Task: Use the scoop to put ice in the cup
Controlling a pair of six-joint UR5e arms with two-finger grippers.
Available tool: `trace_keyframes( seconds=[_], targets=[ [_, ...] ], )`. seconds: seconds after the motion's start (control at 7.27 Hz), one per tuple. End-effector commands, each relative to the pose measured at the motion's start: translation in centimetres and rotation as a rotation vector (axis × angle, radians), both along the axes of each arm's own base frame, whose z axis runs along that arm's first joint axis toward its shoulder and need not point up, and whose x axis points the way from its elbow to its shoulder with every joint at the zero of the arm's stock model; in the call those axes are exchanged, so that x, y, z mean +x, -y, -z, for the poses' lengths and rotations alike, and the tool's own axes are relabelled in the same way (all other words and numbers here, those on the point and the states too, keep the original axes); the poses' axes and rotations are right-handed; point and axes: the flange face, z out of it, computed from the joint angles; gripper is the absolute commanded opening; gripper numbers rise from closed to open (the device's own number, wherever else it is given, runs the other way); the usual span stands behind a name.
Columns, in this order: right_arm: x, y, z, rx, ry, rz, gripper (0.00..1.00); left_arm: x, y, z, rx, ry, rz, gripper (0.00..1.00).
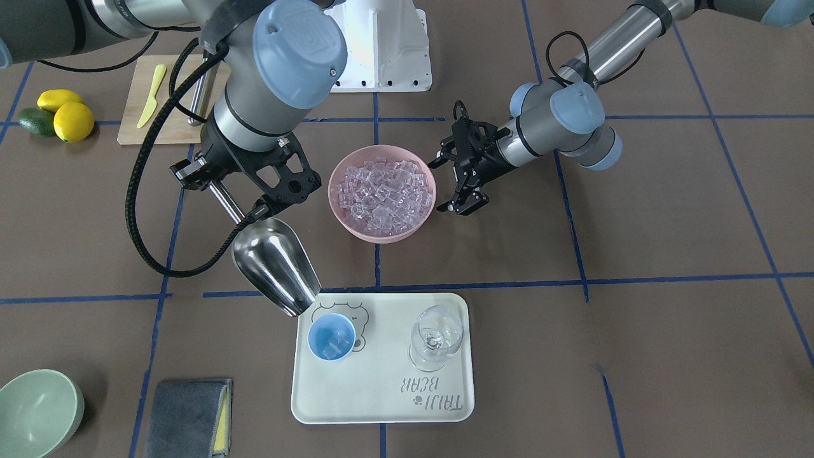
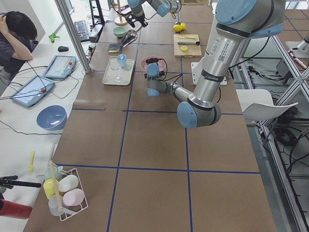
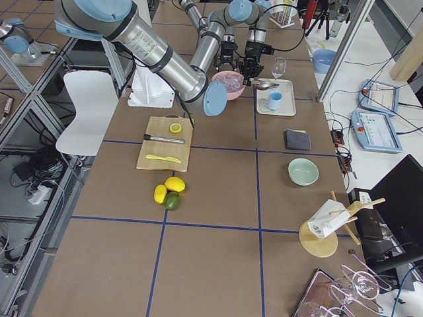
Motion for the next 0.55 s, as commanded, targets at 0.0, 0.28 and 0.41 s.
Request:
trace_keyframes(
  seconds=[0.0, 0.28, 0.41],
  targets=[
    [0.11, 0.14, 0.20, 0.002, -0.004, 0.006, 0.00, -0.01, -0.01, -0.02, 0.000, 0.000, 0.000, 1.00],
    [0.24, 0.00, 0.46, 0.001, 0.010, 0.005, 0.00, -0.01, -0.02, -0.02, 0.001, 0.000, -0.001, 1.00],
    [0.27, -0.03, 0.51, 0.002, 0.011, 0.005, 0.00, 0.01, 0.00, -0.09, 0.000, 0.001, -0.001, 1.00]
  ],
)
